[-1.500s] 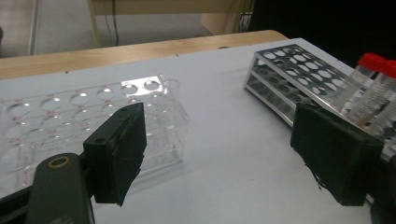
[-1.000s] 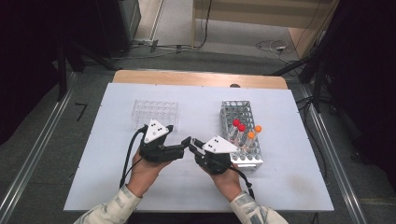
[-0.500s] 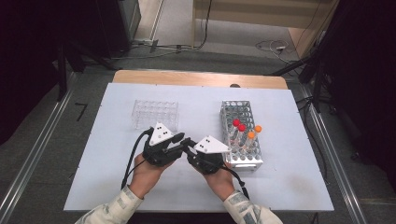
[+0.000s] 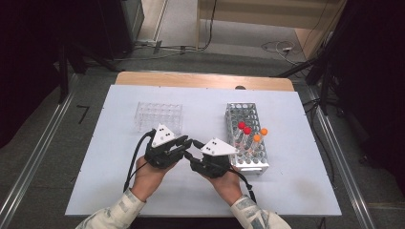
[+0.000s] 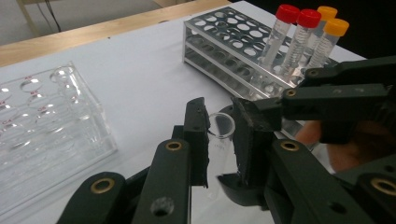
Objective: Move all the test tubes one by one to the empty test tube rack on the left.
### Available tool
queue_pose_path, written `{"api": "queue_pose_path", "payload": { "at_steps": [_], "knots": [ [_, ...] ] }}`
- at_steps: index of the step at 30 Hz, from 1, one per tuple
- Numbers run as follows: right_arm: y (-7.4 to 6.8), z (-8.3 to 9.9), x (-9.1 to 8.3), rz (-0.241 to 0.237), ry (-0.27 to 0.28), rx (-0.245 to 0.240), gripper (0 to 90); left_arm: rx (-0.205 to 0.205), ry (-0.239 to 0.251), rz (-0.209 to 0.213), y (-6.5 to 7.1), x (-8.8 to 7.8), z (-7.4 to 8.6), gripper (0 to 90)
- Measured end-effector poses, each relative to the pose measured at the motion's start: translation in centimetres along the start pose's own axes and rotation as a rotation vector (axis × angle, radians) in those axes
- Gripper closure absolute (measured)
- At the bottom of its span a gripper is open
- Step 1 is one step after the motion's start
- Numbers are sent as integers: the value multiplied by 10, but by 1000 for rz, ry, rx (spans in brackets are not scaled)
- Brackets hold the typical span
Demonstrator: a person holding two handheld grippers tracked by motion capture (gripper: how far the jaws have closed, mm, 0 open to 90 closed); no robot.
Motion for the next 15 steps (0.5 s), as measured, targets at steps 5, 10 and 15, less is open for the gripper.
{"api": "queue_pose_path", "payload": {
  "at_steps": [5, 10, 15],
  "knots": [
    [2, -1, -15, -6, 1, -1, 422, -17, 18, -18, -10, -4, -5, 766],
    [3, 4, -35, -16, -3, -17, 406, -37, 33, -49, -24, -8, -11, 766],
    [9, 16, -54, -16, -16, -13, 398, -64, 55, -73, -41, -14, -20, 766]
  ]
}}
Point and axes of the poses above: each handheld gripper's, and its own axes: x roughly forward along the jaws, z roughly out of its underside, y roughly to its right, the point moved 7 cm from there along x, roughly forward along the jaws, and after that the axes turned 3 degrees about -y, right-handed, at the moved point
